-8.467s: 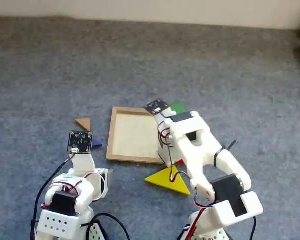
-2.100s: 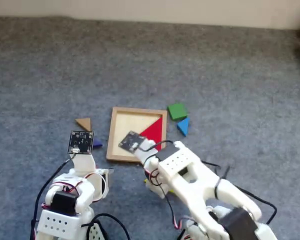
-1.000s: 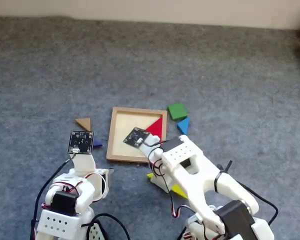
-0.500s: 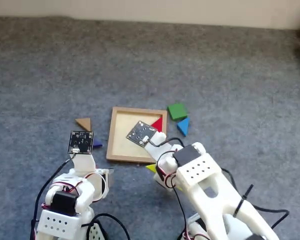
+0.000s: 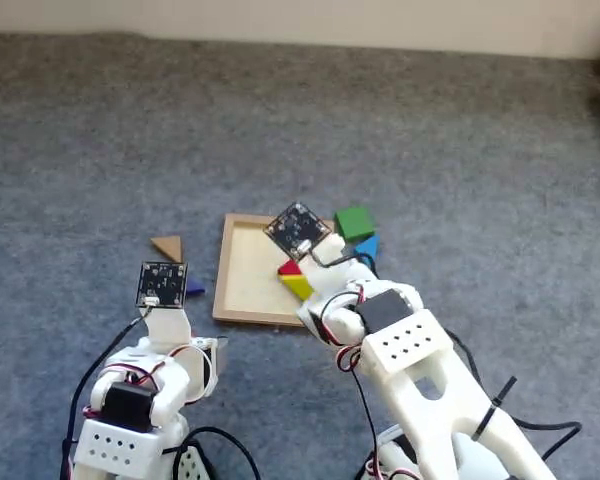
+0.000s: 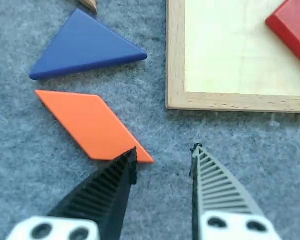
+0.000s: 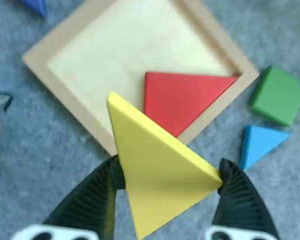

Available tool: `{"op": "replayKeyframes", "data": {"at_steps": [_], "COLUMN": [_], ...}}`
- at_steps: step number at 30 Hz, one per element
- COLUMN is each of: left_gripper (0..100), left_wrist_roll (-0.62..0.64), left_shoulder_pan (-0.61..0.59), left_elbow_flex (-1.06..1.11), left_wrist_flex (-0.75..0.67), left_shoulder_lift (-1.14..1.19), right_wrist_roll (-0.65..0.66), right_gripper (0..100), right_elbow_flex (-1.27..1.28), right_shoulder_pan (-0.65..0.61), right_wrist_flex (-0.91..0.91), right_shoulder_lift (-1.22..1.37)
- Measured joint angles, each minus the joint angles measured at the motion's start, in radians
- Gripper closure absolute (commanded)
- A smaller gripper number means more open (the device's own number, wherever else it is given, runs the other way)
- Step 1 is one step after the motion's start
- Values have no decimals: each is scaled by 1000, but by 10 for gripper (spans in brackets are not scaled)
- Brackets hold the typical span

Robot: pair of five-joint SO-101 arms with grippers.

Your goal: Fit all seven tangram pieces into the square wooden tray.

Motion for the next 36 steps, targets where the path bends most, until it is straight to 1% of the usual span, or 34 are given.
{"op": "replayKeyframes", "data": {"at_steps": [6, 10, 14, 17, 22, 28, 33, 36], "left_gripper": [821, 821, 821, 821, 821, 821, 821, 821], "left_wrist_roll": [0, 0, 0, 0, 0, 0, 0, 0], "left_shoulder_pan": [0, 0, 0, 0, 0, 0, 0, 0], "left_elbow_flex": [0, 0, 0, 0, 0, 0, 0, 0], "left_wrist_flex": [0, 0, 0, 0, 0, 0, 0, 0], "left_shoulder_lift": [0, 0, 0, 0, 0, 0, 0, 0], "right_wrist_roll": [-3, -5, -5, -5, -5, 61, 71, 72], "right_gripper": [839, 839, 839, 839, 839, 839, 839, 839], "right_elbow_flex": [-28, -28, -28, -21, 66, 89, 89, 89], "right_shoulder_pan": [-9, -80, -146, -163, -169, -169, -169, -169], "right_wrist_flex": [-180, -296, -344, -396, -505, -526, -526, -526], "right_shoulder_lift": [0, 0, 0, 0, 0, 0, 5, 87]}}
